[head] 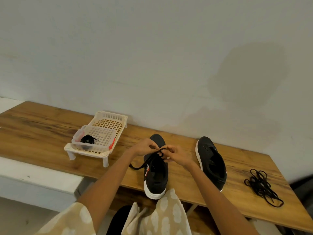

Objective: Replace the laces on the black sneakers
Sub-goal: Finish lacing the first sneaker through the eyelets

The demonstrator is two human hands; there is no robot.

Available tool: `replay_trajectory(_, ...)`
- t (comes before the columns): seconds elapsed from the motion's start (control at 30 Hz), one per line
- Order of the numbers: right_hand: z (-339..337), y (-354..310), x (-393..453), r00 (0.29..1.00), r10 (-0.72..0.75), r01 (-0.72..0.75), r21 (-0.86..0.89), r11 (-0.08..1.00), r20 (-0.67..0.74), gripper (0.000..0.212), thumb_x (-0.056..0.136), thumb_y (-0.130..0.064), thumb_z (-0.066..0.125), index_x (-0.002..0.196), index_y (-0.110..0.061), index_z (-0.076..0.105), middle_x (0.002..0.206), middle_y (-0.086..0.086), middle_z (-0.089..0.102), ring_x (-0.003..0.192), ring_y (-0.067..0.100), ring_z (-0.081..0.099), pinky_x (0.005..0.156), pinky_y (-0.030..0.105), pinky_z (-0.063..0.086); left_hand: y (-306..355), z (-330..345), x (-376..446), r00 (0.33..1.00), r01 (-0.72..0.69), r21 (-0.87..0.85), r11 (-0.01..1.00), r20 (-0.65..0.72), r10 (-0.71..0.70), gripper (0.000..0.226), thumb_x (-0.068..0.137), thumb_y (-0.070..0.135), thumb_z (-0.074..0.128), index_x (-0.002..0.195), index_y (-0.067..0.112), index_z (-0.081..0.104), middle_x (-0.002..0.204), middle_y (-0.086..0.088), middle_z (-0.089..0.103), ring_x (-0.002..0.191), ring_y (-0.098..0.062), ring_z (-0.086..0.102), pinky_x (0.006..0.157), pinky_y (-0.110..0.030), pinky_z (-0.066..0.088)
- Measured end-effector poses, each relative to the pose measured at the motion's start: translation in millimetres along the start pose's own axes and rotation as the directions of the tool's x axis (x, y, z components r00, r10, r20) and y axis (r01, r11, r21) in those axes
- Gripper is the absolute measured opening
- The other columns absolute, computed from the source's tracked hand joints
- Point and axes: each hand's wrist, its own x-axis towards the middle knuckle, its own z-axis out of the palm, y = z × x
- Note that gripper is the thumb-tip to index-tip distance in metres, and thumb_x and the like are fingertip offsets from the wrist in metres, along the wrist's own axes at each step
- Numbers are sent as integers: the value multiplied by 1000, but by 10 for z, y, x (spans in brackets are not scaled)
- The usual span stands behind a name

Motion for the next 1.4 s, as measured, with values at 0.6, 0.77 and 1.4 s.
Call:
replay_trajectory(0.6, 394, 160, 37, 848, -196, -14, -389, 921, -492, 15, 88, -7, 59, 99, -16, 64, 92, -4, 63, 78, 11, 63, 69, 29, 57, -15, 202, 19, 970, 116, -72, 991, -207, -129, 46, 99, 50, 29, 108, 22, 63, 124, -4, 54, 119, -19, 46, 107, -41, 32)
replay_trajectory(0.77, 406, 169, 24, 844, -321, 59, -522, 851, -429, 16, 85, -4, 58, 95, -15, 64, 94, -6, 64, 83, 7, 57, 71, 20, 48, -115, 336, 22, 934, 230, -61, 971, -267, -238, 64, 95, 61, 17, 147, 25, 28, 154, 0, 24, 143, -25, 15, 113, -44, 16)
replay_trajectory(1.4, 388, 260, 5, 841, -373, 125, -529, 839, -393, 17, 84, -1, 64, 94, -14, 68, 95, -3, 67, 85, 7, 60, 71, 12, 46, -378, 261, -49, 774, 561, 448, 696, -582, -249, 58, 87, 49, 59, 127, 9, 43, 132, -13, 43, 124, -29, 40, 101, -42, 35)
